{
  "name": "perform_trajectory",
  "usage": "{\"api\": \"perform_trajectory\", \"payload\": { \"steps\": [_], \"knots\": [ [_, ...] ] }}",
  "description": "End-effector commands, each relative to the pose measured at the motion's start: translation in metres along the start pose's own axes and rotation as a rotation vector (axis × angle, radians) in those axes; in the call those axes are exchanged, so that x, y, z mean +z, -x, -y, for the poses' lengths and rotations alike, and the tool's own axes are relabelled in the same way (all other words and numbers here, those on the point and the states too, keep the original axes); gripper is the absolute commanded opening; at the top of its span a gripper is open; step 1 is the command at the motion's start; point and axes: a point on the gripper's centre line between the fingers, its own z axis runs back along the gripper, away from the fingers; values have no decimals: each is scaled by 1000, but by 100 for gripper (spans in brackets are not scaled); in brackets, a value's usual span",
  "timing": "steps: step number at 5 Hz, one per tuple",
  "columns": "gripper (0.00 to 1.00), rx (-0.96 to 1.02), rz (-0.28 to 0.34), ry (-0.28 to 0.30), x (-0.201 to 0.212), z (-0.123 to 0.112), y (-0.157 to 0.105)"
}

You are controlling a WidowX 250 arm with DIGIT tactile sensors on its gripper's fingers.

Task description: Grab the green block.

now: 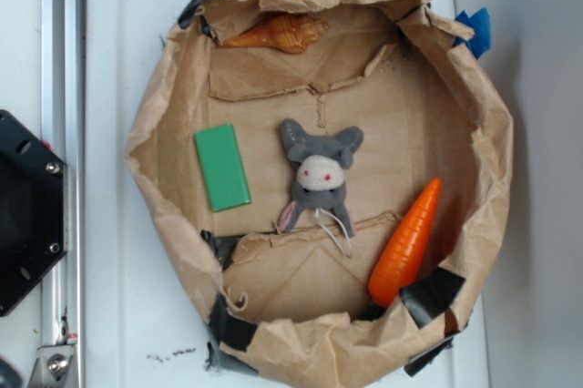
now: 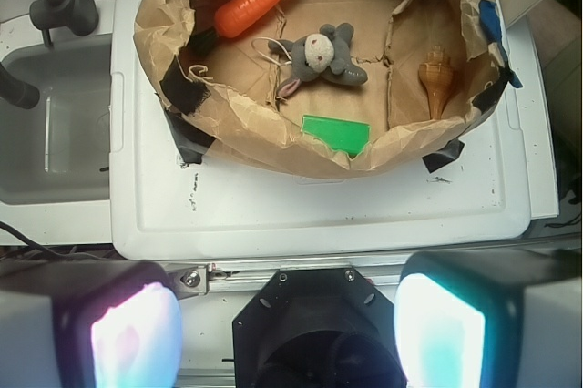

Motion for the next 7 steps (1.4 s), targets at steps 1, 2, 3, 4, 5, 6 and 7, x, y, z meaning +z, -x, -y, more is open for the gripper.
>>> {"api": "perform_trajectory", "payload": {
  "steps": [1, 2, 3, 4, 5, 6, 7],
  "knots": [
    [100, 0, 0, 0, 0, 0, 0],
    [100, 51, 11, -4, -5, -16, -25],
    [100, 26, 24, -24, -12, -29, -49],
    [100, -101, 37, -2, -24, -31, -58],
    [100, -222, 32, 34, -39, -32, -71],
    [100, -314, 25, 102, -51, -36, -87],
    [100, -348, 3, 180, -66, -45, -109]
  ]
}}
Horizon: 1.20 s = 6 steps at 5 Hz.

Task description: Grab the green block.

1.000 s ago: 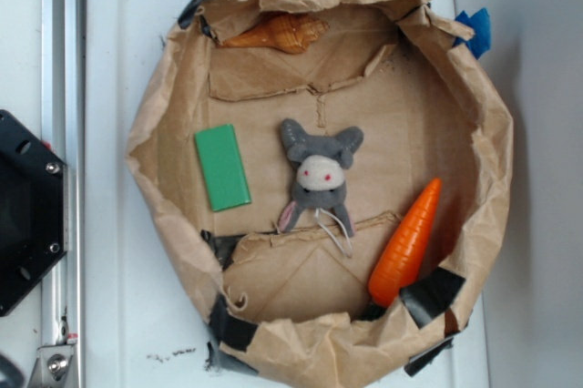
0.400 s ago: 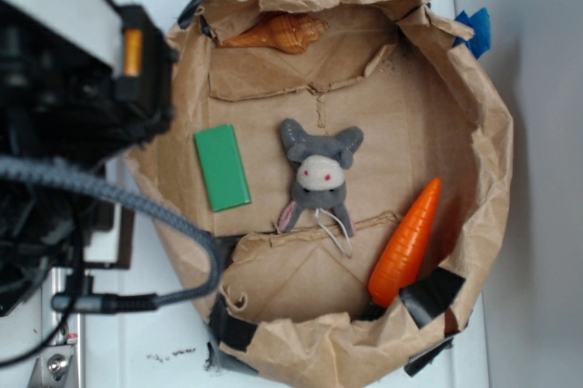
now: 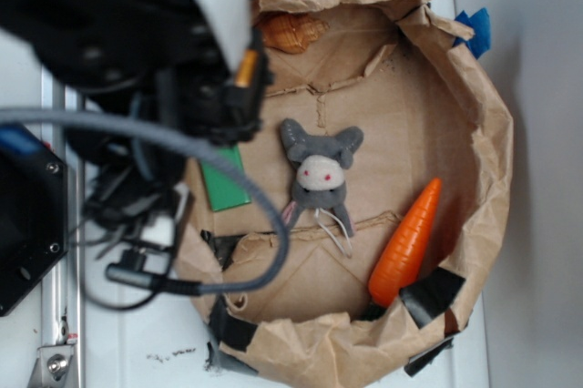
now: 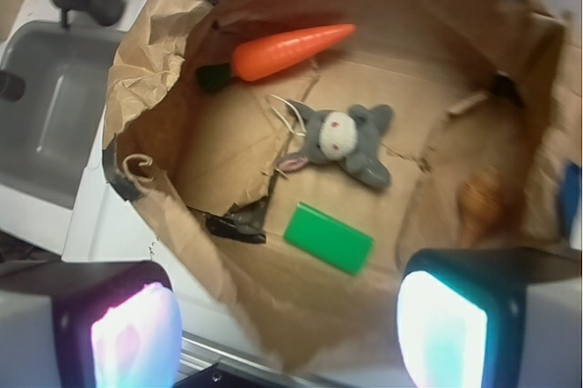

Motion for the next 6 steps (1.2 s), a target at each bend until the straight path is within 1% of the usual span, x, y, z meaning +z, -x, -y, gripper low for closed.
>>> {"api": "perform_trajectory", "payload": {
  "steps": [1, 2, 3, 4, 6],
  "knots": [
    [100, -33, 5, 54, -24, -34, -34],
    [100, -98, 18, 7, -48, -33, -31],
    [100, -262, 10, -6, -62, -18, -19],
    [100, -332, -87, 24, -72, -12, -7],
    [100, -332, -87, 24, -72, -12, -7]
  ]
}}
